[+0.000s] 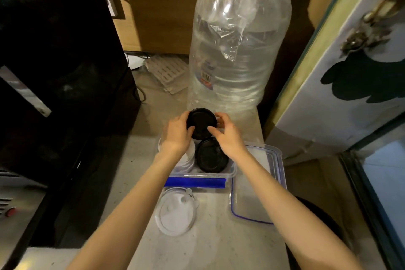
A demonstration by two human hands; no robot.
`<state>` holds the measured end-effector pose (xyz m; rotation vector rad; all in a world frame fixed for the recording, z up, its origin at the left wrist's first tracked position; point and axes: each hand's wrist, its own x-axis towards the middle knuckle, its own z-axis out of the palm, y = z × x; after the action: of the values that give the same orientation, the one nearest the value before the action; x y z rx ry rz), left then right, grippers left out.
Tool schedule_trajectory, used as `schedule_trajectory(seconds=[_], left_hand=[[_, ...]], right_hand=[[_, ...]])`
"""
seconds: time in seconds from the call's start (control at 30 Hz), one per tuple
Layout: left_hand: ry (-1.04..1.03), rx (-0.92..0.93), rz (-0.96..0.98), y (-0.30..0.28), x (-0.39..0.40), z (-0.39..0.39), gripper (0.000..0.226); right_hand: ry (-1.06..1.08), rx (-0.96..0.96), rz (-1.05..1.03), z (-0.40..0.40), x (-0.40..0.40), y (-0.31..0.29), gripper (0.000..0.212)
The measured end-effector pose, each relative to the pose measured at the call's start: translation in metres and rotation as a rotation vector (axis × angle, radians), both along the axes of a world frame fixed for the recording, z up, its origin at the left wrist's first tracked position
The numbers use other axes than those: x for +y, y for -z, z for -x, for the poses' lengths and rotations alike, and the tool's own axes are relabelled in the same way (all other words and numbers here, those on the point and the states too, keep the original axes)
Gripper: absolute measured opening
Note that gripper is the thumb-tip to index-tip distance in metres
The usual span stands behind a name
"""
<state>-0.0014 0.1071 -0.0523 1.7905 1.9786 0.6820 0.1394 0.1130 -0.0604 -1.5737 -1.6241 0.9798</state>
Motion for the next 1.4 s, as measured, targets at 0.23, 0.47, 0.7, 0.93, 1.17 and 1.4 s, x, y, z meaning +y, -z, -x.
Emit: schedule_trajectory(seconds=[0.23, 0.47, 0.7, 0.93, 1.17, 1.4], left_hand=[[-0.056, -0.115, -0.207, -0.012, -0.012, -0.003, 0.042], [-0.054, -0.146, -0.032, -0.015, -0.047, -0.015, 0.03], [-0.101, -0.079, 0.136, 0.001, -0.068, -0.036, 0.035], [-0.089, 0.104, 0.233, 0.009, -0.067, -0.045, 0.036], [-0.083, 0.16, 0.267, 0.011, -0.066, -0.043, 0.035], [-0.074, 0.15, 0.303, 0.015, -0.065, -0.044, 0.033]], right_hand=[[0.05, 0.092, -0.106, -0.01, 0.003, -0.014, 0.03], [-0.075, 0.019, 0.011, -0.034, -0.004, -0.023, 0.034], [-0.223, -0.239, -0.023, -0.034, -0.016, -0.016, 0.031], [-0.347, -0.403, -0.024, -0.036, -0.016, -0.012, 0.032], [-0.485, -0.731, -0.105, -0.031, -0.009, -0.01, 0.041], [-0.461, -0.871, 0.018, -0.029, -0.001, -0.019, 0.041]])
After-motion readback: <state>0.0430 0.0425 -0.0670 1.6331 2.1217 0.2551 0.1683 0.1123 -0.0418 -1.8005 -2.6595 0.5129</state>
